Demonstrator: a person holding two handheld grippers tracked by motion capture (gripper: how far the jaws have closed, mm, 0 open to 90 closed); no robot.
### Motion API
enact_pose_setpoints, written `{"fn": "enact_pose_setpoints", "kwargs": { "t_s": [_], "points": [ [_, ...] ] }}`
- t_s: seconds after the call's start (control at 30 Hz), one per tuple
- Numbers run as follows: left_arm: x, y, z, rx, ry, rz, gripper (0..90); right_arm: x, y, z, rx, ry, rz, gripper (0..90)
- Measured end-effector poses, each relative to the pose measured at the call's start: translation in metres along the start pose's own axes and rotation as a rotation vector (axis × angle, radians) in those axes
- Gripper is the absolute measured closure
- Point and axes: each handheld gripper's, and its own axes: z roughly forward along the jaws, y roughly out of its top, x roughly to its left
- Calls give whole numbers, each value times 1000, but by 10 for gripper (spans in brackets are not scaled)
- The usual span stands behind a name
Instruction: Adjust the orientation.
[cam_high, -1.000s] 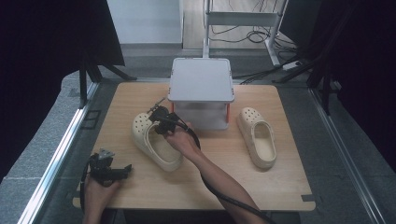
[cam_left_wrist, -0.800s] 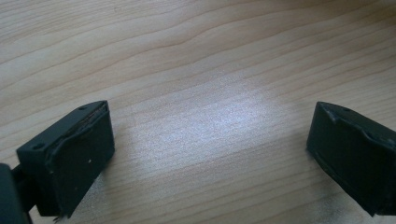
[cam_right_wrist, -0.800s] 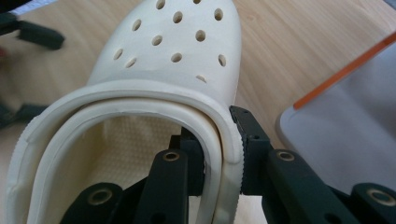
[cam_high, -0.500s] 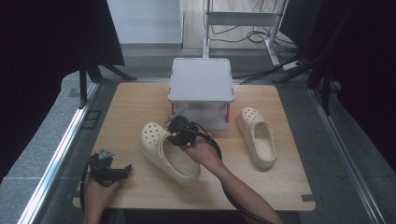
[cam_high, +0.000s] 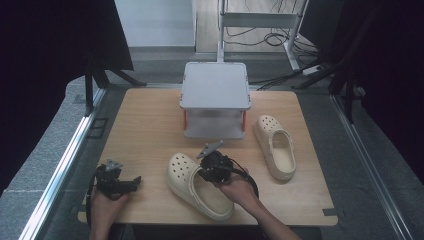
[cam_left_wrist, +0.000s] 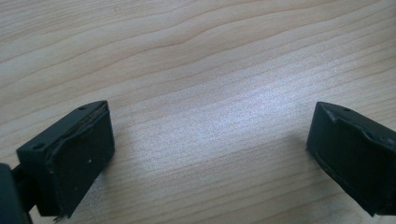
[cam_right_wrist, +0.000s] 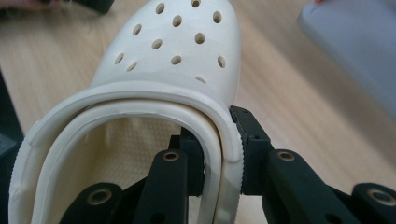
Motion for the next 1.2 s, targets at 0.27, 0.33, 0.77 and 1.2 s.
{"fn": "enact_pose_setpoints", "kwargs": {
  "t_s": [0.27,0.33,0.77,1.2],
  "points": [
    [-1,0,0,-3,1,-2,8,2,-29,-8,-7,-10,-20,757],
    [0,0,0,-3,1,-2,8,-3,-33,-9,-8,-17,-32,758],
    [0,0,0,0,1,1,8,-23,-43,-11,-16,47,-21,608],
    [0,0,0,0,2,1,8,-27,-45,-20,25,65,-61,320]
  ]
}}
